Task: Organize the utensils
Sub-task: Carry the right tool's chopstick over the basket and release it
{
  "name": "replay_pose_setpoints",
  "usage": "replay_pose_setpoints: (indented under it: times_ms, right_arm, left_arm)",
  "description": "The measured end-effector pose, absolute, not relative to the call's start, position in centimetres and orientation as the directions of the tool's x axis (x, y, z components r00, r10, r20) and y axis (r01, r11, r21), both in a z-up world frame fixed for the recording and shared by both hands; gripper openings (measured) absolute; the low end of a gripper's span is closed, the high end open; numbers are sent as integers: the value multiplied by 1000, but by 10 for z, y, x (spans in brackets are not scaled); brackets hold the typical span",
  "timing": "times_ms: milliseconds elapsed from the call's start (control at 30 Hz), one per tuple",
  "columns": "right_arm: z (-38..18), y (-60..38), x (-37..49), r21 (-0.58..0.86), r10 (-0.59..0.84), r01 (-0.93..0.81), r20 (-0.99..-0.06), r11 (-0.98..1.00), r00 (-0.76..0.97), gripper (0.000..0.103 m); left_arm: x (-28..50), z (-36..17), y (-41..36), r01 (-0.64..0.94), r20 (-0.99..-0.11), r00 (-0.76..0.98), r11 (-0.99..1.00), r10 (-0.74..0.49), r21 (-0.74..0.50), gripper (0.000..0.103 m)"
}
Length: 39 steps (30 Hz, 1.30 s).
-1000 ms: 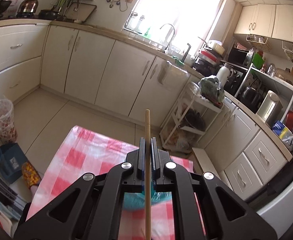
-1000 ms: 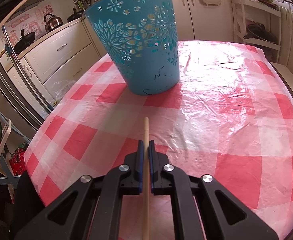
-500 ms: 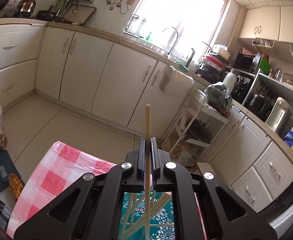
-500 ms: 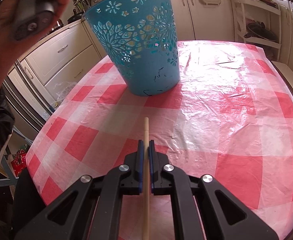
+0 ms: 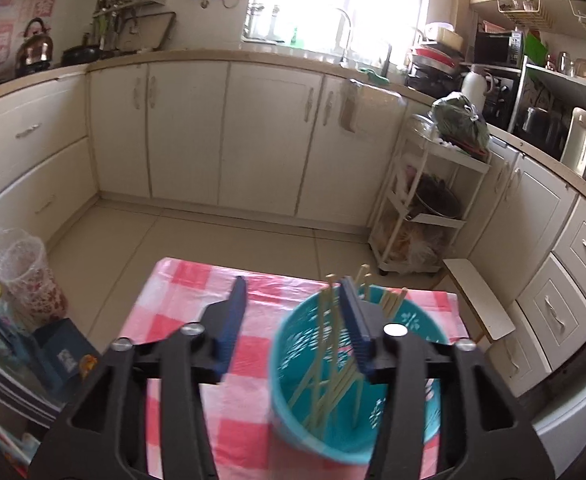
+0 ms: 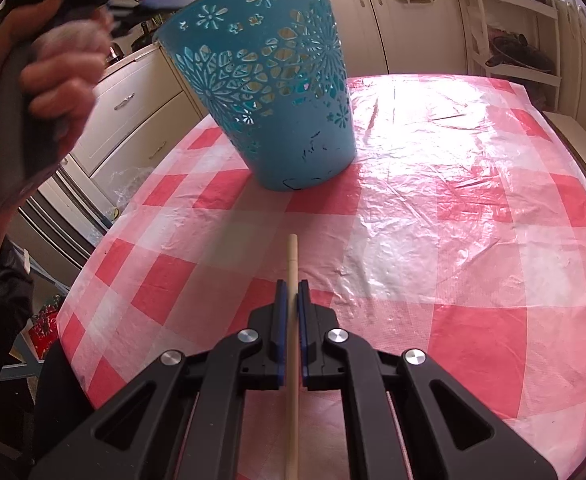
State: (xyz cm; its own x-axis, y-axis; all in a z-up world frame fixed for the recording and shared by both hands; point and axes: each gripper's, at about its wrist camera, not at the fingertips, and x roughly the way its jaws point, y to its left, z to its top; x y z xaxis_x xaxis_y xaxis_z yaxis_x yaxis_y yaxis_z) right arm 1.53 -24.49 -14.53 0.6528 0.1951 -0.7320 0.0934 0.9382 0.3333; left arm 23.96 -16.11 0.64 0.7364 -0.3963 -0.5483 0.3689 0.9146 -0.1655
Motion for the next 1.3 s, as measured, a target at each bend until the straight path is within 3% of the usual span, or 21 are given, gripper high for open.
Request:
replay_pose_setpoints:
  times_ms: [100, 200, 367, 467, 567, 667, 767, 900, 1067, 1300]
  right_arm:
    - [-146, -246, 16, 333, 190, 108, -741, 937, 644, 8]
    - [-146, -241, 18, 301, 175, 95, -753, 949, 634, 11]
    - [-141, -208, 20, 43, 6, 45, -786, 998, 618, 6]
    - [-135, -219, 14, 157, 90, 55, -778, 986, 621, 6]
    - [-101, -242, -4, 397, 263, 24, -652, 918, 711, 6]
    - [-46, -260, -13, 519, 330, -45, -472, 854, 817, 6]
    - [10, -275, -1, 550, 298, -92, -298, 830, 907, 6]
    - [59, -279, 50, 518, 207, -87, -177, 851, 962, 6]
    - [65, -277, 113, 445, 58, 28, -178, 895, 982, 6]
    - [29, -275, 134, 363, -35, 144, -290, 921, 956, 7]
  left_arm:
    - [219, 6, -129, 329, -545, 753, 929, -368, -171, 65]
    - [202, -6, -95, 294, -567, 749, 939, -343, -179, 68]
    - [180, -48, -44, 224, -642, 706, 955, -298, -196, 69]
    - [166, -80, -21, 173, -690, 675, 965, -263, -198, 69]
    - [152, -105, -6, 137, -709, 666, 972, -233, -190, 69]
    - [145, -122, 1, 115, -721, 657, 975, -219, -191, 69]
    - [146, -130, 1, 99, -727, 653, 975, -214, -197, 69]
    - [145, -135, -3, 83, -717, 668, 978, -198, -192, 75]
    - [150, -137, -10, 76, -712, 671, 974, -207, -212, 76]
    - [153, -147, -15, 85, -722, 656, 973, -218, -216, 76]
